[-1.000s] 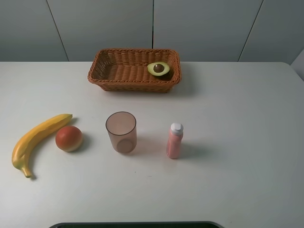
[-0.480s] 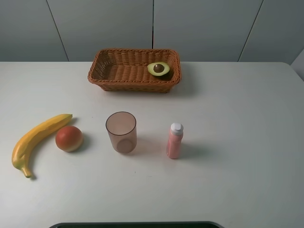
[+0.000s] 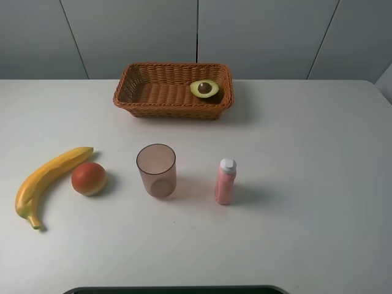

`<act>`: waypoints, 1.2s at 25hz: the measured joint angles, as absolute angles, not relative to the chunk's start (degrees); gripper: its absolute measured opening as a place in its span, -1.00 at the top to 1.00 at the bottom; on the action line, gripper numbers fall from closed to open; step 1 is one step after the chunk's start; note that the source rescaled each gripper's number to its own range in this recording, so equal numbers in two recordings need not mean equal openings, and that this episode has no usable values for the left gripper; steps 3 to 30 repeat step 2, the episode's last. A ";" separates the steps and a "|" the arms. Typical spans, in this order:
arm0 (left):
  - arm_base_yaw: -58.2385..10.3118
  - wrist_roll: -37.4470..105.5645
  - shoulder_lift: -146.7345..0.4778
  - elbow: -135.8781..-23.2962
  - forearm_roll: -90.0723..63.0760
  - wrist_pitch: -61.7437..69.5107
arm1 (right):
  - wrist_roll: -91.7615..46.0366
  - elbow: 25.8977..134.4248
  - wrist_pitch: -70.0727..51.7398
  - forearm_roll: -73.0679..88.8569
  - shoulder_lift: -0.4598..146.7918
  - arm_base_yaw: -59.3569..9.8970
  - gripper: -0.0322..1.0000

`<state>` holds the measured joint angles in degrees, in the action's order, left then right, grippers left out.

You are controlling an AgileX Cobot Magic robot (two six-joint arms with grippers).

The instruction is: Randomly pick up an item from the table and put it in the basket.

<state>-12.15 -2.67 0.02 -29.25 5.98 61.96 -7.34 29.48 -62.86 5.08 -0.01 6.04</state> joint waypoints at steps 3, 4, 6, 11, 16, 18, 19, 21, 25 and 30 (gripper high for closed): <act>-12.15 -2.67 0.02 -29.25 5.98 61.96 | -7.34 29.48 -62.86 5.08 -0.01 6.04 -1.00; -12.15 -2.67 0.02 -29.25 5.98 61.96 | -7.34 29.48 -62.86 5.08 -0.01 6.04 -1.00; -12.15 -2.67 0.02 -29.25 5.98 61.96 | -7.34 29.48 -62.86 5.08 -0.01 6.04 -1.00; -12.15 -2.67 0.02 -29.25 5.98 61.96 | -7.34 29.48 -62.86 5.08 -0.01 6.04 -1.00; -12.15 -2.67 0.02 -29.25 5.98 61.96 | -7.34 29.48 -62.86 5.08 -0.01 6.04 -1.00; -12.15 -2.67 0.02 -29.25 5.98 61.96 | -7.34 29.48 -62.86 5.08 -0.01 6.04 -1.00; -12.15 -2.67 0.02 -29.25 5.98 61.96 | -7.34 29.48 -62.86 5.08 -0.01 6.04 -1.00; -12.15 -2.67 0.02 -29.25 5.98 61.96 | -7.34 29.48 -62.86 5.08 -0.01 6.04 -1.00; -12.15 -2.67 0.02 -29.25 5.98 61.96 | -7.34 29.48 -62.86 5.08 -0.01 6.04 -1.00; -12.15 -2.67 0.02 -29.25 5.98 61.96 | -7.34 29.48 -62.86 5.08 -0.01 6.04 -1.00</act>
